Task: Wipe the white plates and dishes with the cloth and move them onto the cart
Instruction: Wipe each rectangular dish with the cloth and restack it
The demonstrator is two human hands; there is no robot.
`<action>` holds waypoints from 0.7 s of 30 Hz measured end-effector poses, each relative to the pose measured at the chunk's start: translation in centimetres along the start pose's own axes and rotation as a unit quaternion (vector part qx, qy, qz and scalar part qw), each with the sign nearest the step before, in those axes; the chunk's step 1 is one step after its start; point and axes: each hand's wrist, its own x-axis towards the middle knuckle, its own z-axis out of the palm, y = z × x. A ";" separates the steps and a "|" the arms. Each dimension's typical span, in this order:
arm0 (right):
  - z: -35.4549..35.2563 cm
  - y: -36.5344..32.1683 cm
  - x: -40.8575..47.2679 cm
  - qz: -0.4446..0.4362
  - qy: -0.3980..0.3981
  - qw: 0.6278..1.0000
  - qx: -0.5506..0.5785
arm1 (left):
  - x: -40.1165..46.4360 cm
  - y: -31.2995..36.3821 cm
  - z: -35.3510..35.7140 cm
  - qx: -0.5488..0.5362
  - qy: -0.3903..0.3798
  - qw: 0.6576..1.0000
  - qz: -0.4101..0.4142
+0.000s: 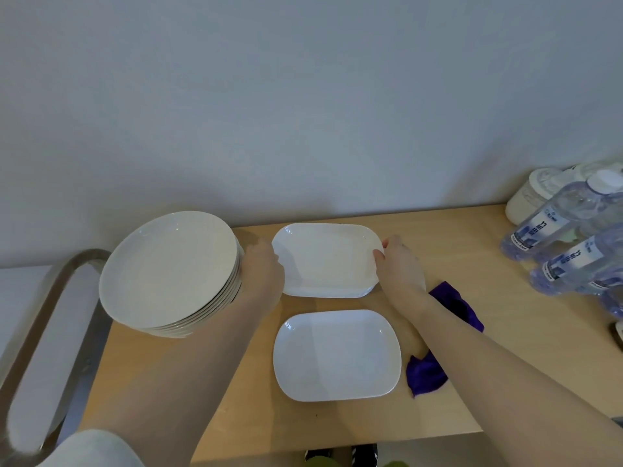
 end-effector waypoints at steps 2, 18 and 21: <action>-0.1 0.1 0.0 -0.003 -0.004 1.000 0.009 | 0.1 0.0 0.0 0.014 -0.012 1.000 -0.004; -2.8 1.9 -2.2 -0.033 0.104 0.986 0.128 | -2.8 1.2 -2.3 -0.124 0.021 0.992 -0.001; -3.5 2.2 -5.0 -0.057 0.110 0.985 0.119 | -6.1 0.3 -2.9 -0.146 0.017 0.989 0.002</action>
